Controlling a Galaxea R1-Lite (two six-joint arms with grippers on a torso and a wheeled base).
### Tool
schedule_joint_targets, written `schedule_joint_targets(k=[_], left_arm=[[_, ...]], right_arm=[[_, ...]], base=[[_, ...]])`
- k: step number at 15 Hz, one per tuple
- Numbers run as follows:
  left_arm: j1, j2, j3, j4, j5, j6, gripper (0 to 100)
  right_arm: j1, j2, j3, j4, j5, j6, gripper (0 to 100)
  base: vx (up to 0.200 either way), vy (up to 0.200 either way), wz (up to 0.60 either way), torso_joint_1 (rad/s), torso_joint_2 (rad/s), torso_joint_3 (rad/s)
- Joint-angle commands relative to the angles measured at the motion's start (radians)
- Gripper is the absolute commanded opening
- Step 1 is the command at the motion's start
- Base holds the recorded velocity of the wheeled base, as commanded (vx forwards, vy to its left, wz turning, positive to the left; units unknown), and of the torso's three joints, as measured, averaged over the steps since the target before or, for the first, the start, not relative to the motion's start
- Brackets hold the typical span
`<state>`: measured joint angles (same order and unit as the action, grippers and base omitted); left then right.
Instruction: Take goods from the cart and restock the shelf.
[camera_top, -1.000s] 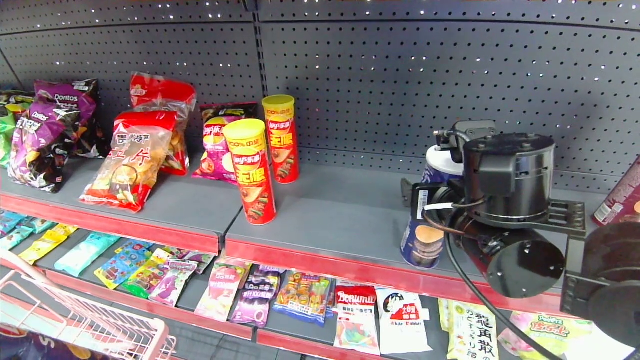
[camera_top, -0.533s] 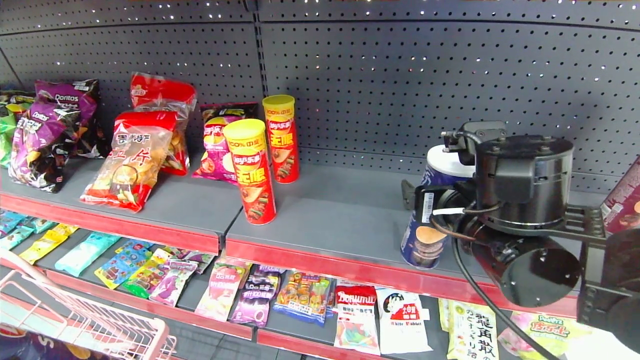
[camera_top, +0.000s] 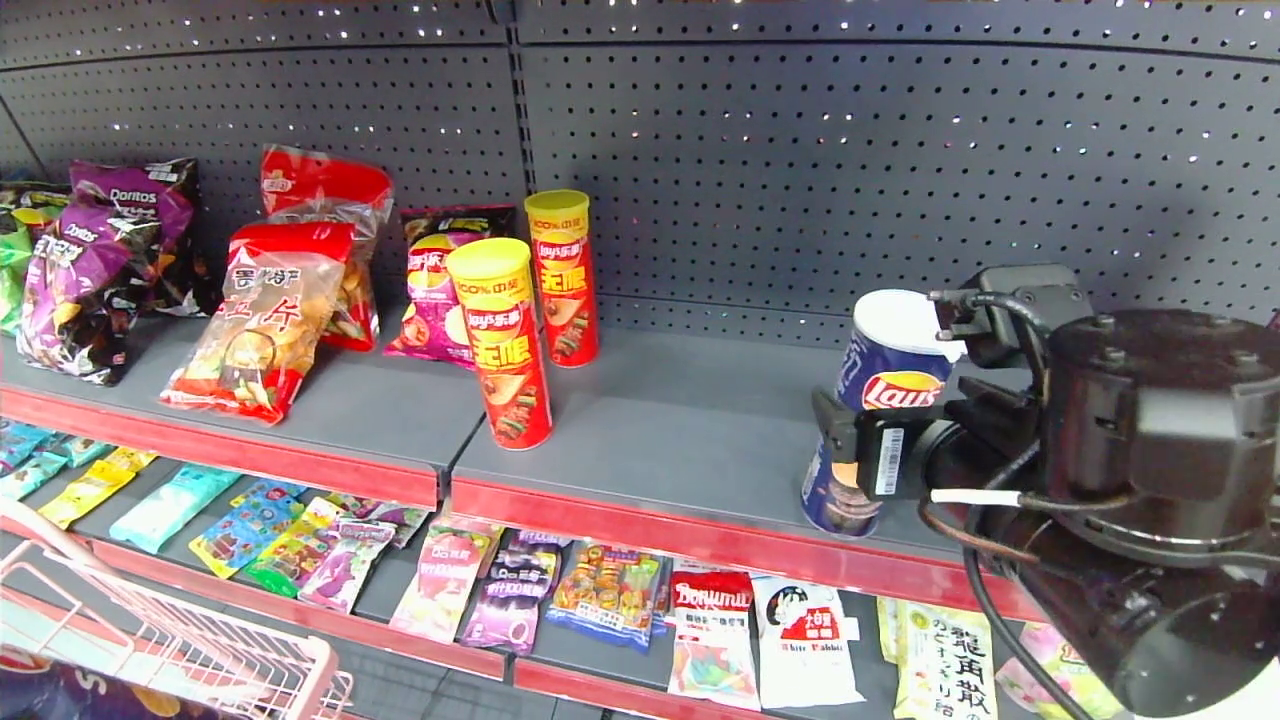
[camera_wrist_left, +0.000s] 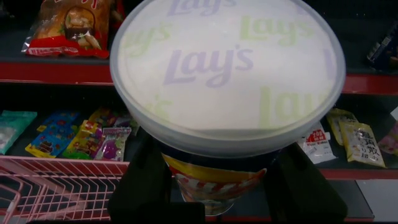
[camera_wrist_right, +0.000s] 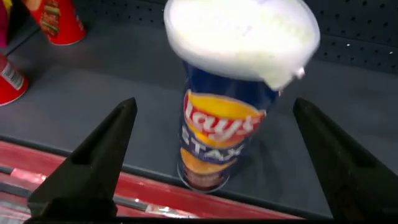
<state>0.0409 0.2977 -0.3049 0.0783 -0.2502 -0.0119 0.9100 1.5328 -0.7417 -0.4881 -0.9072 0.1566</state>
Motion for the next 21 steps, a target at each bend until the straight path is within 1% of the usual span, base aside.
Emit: schedule_joint_targets(k=[1, 4, 5, 6, 8, 9, 10, 11, 12, 13, 15, 16, 17, 19, 21], left_arm=[[0.001, 0.003, 0.0, 0.0, 0.0, 0.0, 0], [0.001, 0.005, 0.003, 0.0, 0.0, 0.0, 0], [0.001, 0.005, 0.003, 0.0, 0.0, 0.0, 0], [0.001, 0.005, 0.001, 0.0, 0.0, 0.0, 0], [0.001, 0.005, 0.001, 0.0, 0.0, 0.0, 0], [0.001, 0.005, 0.001, -0.002, 0.0, 0.0, 0], [0.001, 0.006, 0.001, -0.002, 0.0, 0.0, 0], [0.001, 0.009, 0.001, -0.002, 0.0, 0.0, 0], [0.001, 0.017, 0.0, -0.002, 0.0, 0.0, 0], [0.001, 0.024, -0.002, -0.003, 0.0, 0.0, 0], [-0.001, 0.029, -0.002, -0.006, -0.001, 0.001, 0], [-0.001, 0.034, -0.002, -0.006, -0.001, 0.001, 0], [-0.001, 0.038, -0.003, -0.006, -0.001, 0.001, 0], [-0.003, 0.084, -0.007, -0.049, -0.026, 0.001, 0], [-0.003, 0.12, -0.005, -0.088, -0.032, 0.001, 0]], right_arm=[[0.033, -0.071, 0.062, 0.0, -0.001, 0.008, 100], [0.066, -0.137, 0.117, 0.0, -0.009, 0.006, 100], [0.086, -0.175, 0.154, 0.0, -0.009, 0.003, 100], [0.087, -0.21, 0.185, 0.002, -0.009, -0.003, 100], [0.072, -0.283, 0.202, 0.006, 0.004, -0.042, 100], [0.063, -0.316, 0.202, 0.009, 0.022, -0.066, 100], [0.04, -0.349, 0.206, 0.011, 0.064, -0.092, 100], [-0.008, -0.372, 0.214, 0.009, 0.122, -0.123, 100], [-0.086, -0.388, 0.217, 0.009, 0.189, -0.158, 100], [-0.241, -0.404, 0.22, 0.009, 0.312, -0.218, 100], [-0.425, -0.433, 0.223, 0.011, 0.513, -0.262, 100], [-0.474, -0.453, 0.237, 0.011, 0.584, -0.269, 100], [-0.48, -0.47, 0.249, 0.011, 0.602, -0.272, 100], [-0.477, -0.594, 0.357, 0.011, 0.692, -0.315, 100], [-0.479, -0.665, 0.401, 0.013, 0.702, -0.327, 100]], base=[[0.0, 0.0, 0.0, 0.0, 0.0, 0.0], [0.0, 0.0, 0.0, 0.0, 0.0, 0.0], [0.0, 0.0, 0.0, 0.0, 0.0, 0.0], [0.0, 0.0, 0.0, 0.0, 0.0, 0.0], [0.0, 0.0, 0.0, 0.0, 0.0, 0.0], [0.0, 0.0, 0.0, 0.0, 0.0, 0.0], [0.0, 0.0, 0.0, 0.0, 0.0, 0.0], [0.0, 0.0, 0.0, 0.0, 0.0, 0.0], [0.0, 0.0, 0.0, 0.0, 0.0, 0.0], [0.0, 0.0, 0.0, 0.0, 0.0, 0.0], [0.0, 0.0, 0.0, 0.0, 0.0, 0.0], [0.0, 0.0, 0.0, 0.0, 0.0, 0.0], [0.0, 0.0, 0.0, 0.0, 0.0, 0.0], [0.0, 0.0, 0.0, 0.0, 0.0, 0.0], [0.0, 0.0, 0.0, 0.0, 0.0, 0.0]])
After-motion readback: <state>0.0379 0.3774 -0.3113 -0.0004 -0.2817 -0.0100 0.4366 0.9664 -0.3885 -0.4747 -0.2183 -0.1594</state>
